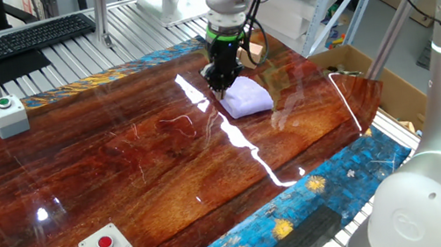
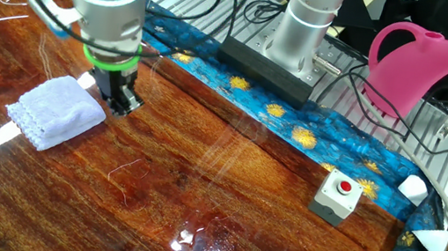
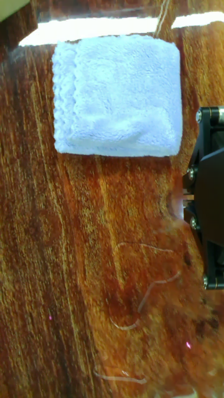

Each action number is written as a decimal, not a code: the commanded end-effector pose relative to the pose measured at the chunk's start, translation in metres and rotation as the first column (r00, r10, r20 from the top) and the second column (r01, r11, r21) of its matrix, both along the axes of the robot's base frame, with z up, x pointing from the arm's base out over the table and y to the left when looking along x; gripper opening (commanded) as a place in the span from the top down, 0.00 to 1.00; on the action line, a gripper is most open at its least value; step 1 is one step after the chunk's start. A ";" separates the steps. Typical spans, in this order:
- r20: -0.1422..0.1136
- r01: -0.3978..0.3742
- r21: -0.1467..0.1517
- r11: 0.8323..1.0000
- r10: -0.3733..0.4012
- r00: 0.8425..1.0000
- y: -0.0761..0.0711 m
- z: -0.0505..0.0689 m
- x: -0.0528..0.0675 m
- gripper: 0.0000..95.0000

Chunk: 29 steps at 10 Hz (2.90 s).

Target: Clean the table with a cloth

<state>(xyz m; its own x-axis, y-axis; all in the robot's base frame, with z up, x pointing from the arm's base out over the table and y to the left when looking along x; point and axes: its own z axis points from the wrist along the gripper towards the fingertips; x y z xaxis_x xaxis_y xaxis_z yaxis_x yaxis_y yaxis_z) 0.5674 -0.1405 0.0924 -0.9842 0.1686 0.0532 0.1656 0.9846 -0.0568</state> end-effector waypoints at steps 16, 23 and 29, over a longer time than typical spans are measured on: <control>0.014 -0.062 -0.019 0.998 0.062 0.998 -0.055 -0.037 0.051 0.00; 0.023 -0.087 0.018 0.996 0.086 0.996 -0.055 -0.037 0.051 1.00; 0.012 0.055 0.052 0.997 -0.056 0.998 -0.055 -0.037 0.051 1.00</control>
<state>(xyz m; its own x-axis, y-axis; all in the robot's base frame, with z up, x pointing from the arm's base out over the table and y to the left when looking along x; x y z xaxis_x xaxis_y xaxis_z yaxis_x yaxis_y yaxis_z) 0.6190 -0.1957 0.0551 -0.9761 0.2122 0.0472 0.2121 0.9772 -0.0069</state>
